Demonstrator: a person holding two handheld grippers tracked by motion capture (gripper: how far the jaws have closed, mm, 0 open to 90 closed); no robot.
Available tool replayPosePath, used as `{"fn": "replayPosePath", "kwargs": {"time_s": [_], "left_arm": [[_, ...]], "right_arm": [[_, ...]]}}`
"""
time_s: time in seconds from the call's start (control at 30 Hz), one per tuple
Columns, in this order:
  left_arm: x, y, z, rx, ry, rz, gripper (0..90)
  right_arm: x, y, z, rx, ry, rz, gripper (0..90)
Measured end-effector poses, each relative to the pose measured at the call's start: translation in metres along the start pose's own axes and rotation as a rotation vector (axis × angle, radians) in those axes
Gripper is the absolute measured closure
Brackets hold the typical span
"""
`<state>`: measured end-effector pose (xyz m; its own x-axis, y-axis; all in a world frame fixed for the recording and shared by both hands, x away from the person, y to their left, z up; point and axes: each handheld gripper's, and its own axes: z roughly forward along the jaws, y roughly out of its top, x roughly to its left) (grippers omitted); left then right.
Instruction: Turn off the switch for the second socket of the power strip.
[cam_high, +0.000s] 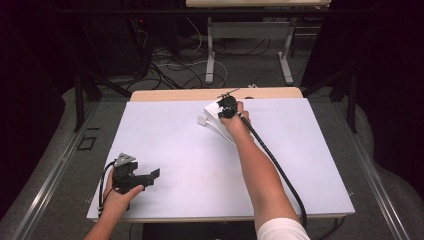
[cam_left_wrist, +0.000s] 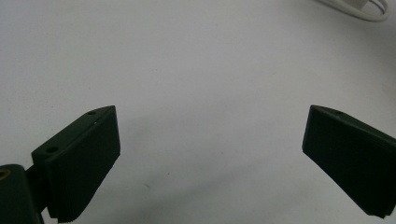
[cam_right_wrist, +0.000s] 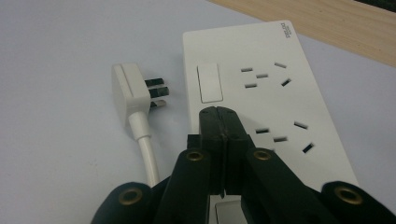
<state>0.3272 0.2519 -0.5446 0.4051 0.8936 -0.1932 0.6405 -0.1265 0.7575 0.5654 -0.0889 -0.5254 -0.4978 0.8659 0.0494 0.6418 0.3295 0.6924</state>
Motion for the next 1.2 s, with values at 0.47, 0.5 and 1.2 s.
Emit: {"fn": "replayPosePath", "kwargs": {"time_s": [0.47,0.5,1.2], "left_arm": [[0.0,0.0,0.0,0.002,-0.006,-0.002,4.0],[-0.001,0.0,0.0,0.002,-0.006,-0.001,4.0],[0.0,0.0,0.0,0.005,-0.004,0.01,4.0]], "right_arm": [[-0.002,-0.001,0.007,-0.023,-0.009,-0.012,90.0],[-0.002,-0.001,0.007,-0.023,-0.009,-0.012,90.0],[0.0,-0.007,0.011,-0.076,0.0,0.035,90.0]]}}
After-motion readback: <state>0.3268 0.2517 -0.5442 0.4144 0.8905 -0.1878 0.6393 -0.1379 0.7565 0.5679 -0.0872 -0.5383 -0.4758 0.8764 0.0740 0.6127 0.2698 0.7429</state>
